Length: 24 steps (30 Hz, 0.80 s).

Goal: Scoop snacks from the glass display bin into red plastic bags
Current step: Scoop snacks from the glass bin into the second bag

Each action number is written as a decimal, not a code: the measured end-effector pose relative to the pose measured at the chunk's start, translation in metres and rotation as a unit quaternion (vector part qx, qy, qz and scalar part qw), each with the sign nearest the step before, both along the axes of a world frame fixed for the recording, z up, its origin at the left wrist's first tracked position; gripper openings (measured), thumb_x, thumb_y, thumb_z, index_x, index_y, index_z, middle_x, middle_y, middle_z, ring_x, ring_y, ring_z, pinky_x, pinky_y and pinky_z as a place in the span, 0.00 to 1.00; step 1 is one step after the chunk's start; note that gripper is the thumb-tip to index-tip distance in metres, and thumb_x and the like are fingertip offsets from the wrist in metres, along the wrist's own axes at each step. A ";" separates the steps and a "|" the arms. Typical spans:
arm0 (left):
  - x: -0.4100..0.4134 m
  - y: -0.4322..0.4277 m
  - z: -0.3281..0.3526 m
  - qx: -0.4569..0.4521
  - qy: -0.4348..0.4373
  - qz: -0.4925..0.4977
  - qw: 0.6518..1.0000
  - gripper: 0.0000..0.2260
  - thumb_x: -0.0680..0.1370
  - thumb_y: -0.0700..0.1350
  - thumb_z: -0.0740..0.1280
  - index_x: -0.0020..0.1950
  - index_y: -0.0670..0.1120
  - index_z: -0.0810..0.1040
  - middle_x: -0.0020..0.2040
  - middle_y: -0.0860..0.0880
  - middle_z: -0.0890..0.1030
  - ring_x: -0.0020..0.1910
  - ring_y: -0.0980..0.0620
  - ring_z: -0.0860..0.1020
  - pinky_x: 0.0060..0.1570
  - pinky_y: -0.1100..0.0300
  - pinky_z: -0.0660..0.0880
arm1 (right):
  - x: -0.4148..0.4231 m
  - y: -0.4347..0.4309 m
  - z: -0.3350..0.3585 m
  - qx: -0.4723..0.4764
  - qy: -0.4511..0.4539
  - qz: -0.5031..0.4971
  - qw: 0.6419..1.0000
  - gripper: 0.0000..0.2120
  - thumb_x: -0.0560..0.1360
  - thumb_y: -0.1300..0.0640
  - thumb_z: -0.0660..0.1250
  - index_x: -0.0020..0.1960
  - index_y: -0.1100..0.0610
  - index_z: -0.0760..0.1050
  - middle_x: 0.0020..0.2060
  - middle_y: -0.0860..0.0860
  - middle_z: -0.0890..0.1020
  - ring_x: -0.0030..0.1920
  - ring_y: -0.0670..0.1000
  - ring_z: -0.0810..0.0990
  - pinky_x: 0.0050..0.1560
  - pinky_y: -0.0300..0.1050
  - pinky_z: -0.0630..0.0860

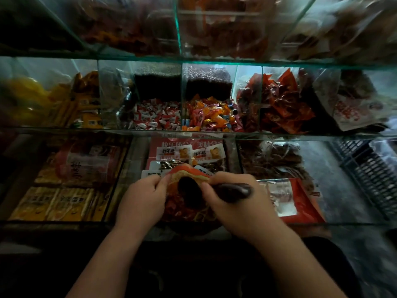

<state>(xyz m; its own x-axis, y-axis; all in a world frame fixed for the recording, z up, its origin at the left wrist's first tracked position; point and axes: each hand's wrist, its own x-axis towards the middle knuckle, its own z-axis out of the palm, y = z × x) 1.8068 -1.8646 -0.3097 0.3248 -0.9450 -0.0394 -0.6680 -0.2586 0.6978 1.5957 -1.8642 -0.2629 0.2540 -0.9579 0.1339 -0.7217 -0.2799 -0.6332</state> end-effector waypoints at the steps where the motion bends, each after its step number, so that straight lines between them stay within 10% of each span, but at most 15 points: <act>1: -0.001 0.003 -0.001 -0.004 -0.006 -0.004 1.000 0.21 0.82 0.59 0.62 0.37 0.48 0.80 0.32 0.50 0.81 0.32 0.51 0.79 0.34 0.47 0.77 | 0.002 -0.004 -0.009 0.023 0.017 -0.025 0.999 0.13 0.75 0.36 0.62 0.45 0.44 0.78 0.33 0.42 0.81 0.34 0.40 0.79 0.32 0.40 0.75; 9: -0.001 0.014 -0.008 -0.031 -0.030 -0.014 0.999 0.20 0.83 0.57 0.62 0.35 0.49 0.78 0.30 0.52 0.79 0.30 0.57 0.77 0.26 0.56 0.69 | 0.025 -0.005 -0.057 0.023 -0.035 -0.051 0.998 0.20 0.72 0.38 0.59 0.35 0.53 0.75 0.27 0.46 0.78 0.31 0.45 0.78 0.30 0.41 0.75; 15: 0.003 0.017 -0.006 -0.044 0.056 -0.013 0.997 0.16 0.83 0.56 0.63 0.37 0.59 0.80 0.33 0.58 0.81 0.33 0.60 0.78 0.28 0.57 0.69 | 0.020 -0.015 -0.056 0.212 -0.286 -0.150 0.922 0.10 0.74 0.50 0.70 0.42 0.57 0.81 0.38 0.54 0.84 0.39 0.51 0.83 0.32 0.37 0.77; 24: 0.008 0.026 -0.003 -0.059 0.059 -0.039 0.996 0.16 0.83 0.53 0.65 0.36 0.67 0.79 0.32 0.66 0.80 0.34 0.67 0.78 0.28 0.74 0.67 | 0.034 -0.002 -0.069 0.241 -0.312 -0.196 0.898 0.14 0.76 0.48 0.70 0.37 0.56 0.81 0.33 0.50 0.85 0.36 0.47 0.84 0.35 0.42 0.81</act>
